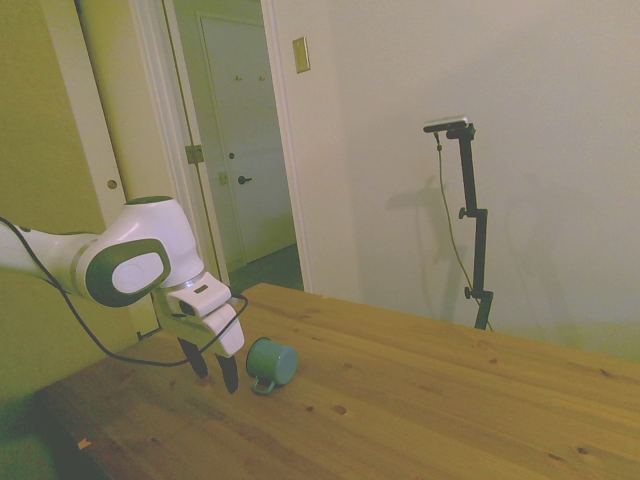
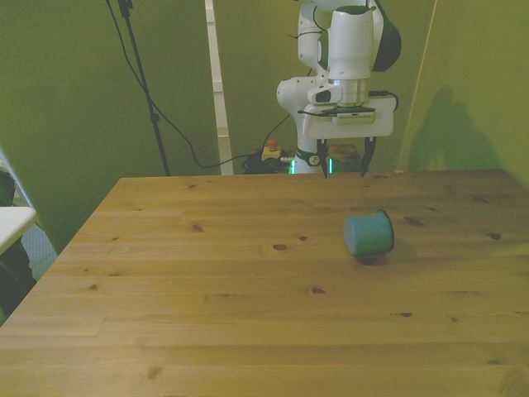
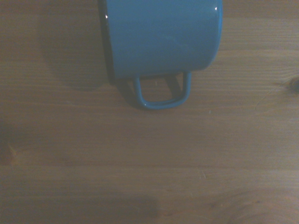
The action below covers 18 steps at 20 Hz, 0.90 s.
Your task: Flip the mug upright
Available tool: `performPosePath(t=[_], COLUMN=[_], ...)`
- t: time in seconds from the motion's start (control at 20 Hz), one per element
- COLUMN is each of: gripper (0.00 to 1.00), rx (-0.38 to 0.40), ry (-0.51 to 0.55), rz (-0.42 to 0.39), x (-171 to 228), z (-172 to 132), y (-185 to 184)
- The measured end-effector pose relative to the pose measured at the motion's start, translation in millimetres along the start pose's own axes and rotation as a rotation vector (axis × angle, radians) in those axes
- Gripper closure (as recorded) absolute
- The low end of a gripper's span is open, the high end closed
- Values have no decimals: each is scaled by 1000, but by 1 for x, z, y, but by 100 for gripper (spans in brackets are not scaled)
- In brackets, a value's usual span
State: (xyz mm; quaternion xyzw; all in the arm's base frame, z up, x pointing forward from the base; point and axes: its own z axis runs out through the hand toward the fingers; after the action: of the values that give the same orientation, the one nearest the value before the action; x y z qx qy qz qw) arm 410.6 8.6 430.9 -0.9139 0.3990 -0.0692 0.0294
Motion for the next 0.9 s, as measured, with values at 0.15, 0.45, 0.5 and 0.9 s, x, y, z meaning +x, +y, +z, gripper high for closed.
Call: performPosePath(t=[0.15,0.45,0.5,0.9], gripper=[0,0,0,0], rx=[-1,-5,-12,-51], ry=[0,48,61,142], rz=[-15,-23,-24,-65], x=[2,9,11,29], z=[1,-11,-13,-2], y=[0,-30,-36,-123])
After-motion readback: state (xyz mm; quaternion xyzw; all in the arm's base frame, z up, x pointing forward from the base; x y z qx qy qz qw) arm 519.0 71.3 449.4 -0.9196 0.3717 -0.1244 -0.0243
